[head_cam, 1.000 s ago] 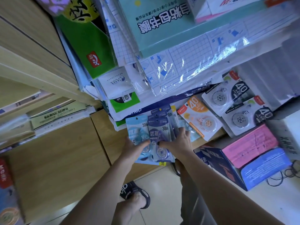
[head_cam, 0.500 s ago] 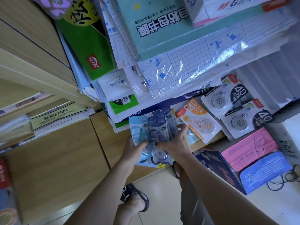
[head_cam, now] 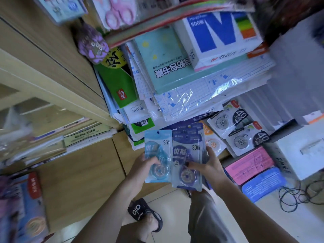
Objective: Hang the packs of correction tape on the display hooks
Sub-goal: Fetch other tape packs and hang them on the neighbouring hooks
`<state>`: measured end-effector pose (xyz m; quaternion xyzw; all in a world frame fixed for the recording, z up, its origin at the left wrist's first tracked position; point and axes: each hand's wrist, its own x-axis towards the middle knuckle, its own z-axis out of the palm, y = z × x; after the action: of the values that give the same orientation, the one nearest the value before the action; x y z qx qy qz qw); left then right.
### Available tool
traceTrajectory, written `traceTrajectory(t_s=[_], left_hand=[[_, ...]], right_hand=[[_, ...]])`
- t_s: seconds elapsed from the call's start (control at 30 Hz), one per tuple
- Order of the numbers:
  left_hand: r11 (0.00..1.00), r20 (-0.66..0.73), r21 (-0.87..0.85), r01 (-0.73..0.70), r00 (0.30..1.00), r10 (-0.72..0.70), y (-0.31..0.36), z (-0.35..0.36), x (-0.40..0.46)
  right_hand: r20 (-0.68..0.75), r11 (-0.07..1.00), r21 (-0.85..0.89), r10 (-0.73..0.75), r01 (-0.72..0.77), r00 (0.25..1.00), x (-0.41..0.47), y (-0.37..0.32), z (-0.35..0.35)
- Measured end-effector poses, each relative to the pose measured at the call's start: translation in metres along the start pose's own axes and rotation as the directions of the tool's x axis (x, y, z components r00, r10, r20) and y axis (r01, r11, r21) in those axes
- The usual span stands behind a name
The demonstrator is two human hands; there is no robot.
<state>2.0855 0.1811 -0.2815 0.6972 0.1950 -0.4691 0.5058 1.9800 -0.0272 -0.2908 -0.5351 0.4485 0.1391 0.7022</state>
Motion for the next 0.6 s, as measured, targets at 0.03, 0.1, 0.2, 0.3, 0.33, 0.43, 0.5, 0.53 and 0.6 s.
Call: traceTrajectory(t_s=[0.03,0.1,0.2,0.3,0.33,0.43,0.5,0.53,0.6], left_hand=[[1.0,0.003,-0.006,-0.026,1.0,0.026,0.013,-0.001,-0.016],[0.996,0.006,-0.017,-0.088,0.996,0.088,0.041,-0.002,-0.046],[0.976,-0.02,0.018,-0.218,0.976,0.219,0.085,-0.006,-0.093],[0.934,-0.035,0.087,-0.345,0.936,0.349,0.128,-0.006,-0.142],[0.912,-0.033,0.109,-0.395,0.916,0.4,0.142,-0.005,-0.158],[0.845,-0.016,0.147,-0.514,0.853,0.522,0.179,0.005,-0.205],[0.776,0.02,0.157,-0.61,0.788,0.615,0.199,0.009,-0.236],[0.722,0.024,0.157,-0.674,0.733,0.679,0.207,0.009,-0.248],[0.62,0.033,0.213,-0.755,0.64,0.768,0.223,0.009,-0.271]], right_hand=[[0.03,0.999,0.034,-0.021,0.02,0.999,-0.016,-0.013,-0.003],[0.08,0.992,0.1,-0.088,0.079,0.993,-0.048,-0.042,-0.009],[0.111,0.966,0.205,-0.181,0.155,0.977,-0.092,-0.087,-0.019],[0.102,0.935,0.265,-0.27,0.235,0.957,-0.129,-0.131,-0.029],[0.1,0.917,0.297,-0.306,0.265,0.947,-0.142,-0.146,-0.031],[0.151,0.856,0.402,-0.411,0.324,0.899,-0.181,-0.19,-0.031],[0.197,0.828,0.442,-0.465,0.346,0.863,-0.204,-0.216,-0.026],[0.2,0.814,0.455,-0.489,0.361,0.849,-0.214,-0.227,-0.023],[0.19,0.796,0.449,-0.528,0.405,0.828,-0.233,-0.247,-0.015]])
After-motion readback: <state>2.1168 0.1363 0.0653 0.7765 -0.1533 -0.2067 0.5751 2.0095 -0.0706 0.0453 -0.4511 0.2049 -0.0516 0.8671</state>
